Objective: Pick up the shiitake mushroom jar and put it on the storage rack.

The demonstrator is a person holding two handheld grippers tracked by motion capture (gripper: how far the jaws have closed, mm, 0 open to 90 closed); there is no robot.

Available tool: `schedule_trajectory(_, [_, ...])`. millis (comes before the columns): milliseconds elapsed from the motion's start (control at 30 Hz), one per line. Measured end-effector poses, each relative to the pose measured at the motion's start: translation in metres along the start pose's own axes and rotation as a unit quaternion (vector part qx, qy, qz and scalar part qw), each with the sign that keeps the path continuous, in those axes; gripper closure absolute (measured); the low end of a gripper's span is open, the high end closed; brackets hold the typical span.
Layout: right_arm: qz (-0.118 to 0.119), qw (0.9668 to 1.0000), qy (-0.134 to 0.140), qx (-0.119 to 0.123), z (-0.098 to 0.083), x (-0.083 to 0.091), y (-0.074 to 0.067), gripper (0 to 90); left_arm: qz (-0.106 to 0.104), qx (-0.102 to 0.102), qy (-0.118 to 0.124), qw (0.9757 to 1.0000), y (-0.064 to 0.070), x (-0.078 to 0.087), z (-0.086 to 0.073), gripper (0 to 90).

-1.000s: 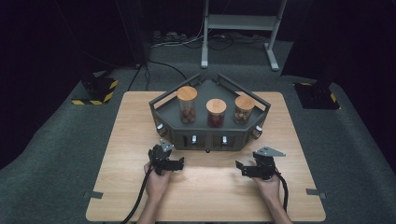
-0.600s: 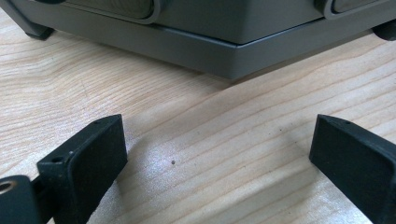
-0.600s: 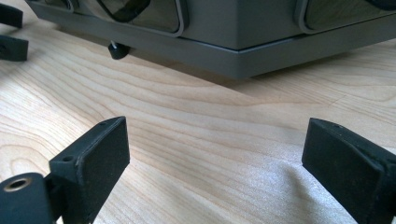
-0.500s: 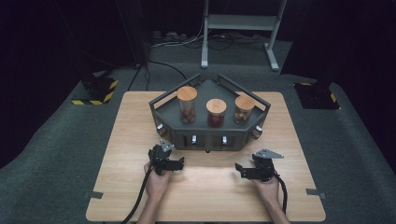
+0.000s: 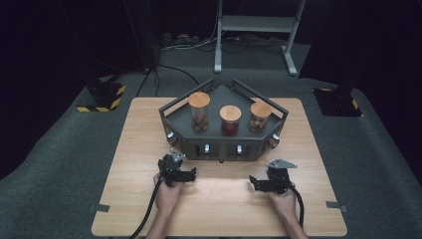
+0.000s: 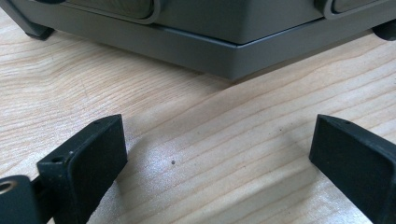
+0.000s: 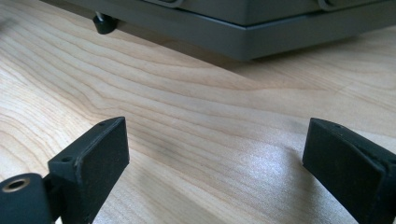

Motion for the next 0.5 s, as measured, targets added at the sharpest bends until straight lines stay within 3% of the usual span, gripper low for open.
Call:
schedule_trajectory(133, [-0.009,0.9999,-0.008,0.003,-0.0006,-0.0014,-0.0001,7.7,0.0,-0.002,-0.001,1.0,-0.0002,0.0001,-0.0001,3.8])
schedule_trajectory(233, [-0.038,0.9986,-0.025,0.026,-0.0014,-0.0042,-0.0022,8.4,0.0,-0.002,-0.001,1.0,-0.0002,0.0001,-0.0001,3.8])
schedule_trajectory(500, [-0.04,0.9986,-0.023,0.026,-0.0013,-0.0043,-0.0026,9.6,0.0,-0.001,-0.001,1.0,-0.0002,0.0001,-0.0001,3.7])
Point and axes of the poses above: each handheld gripper's, and its own axes: x roughly backward along the jaws, z roughly out of its top, y roughly to its right, the point moved 7 cm from there along -x, roughly forward along the jaws, and after that the axes turned 12 degrees about z, right-handed, at the moved point
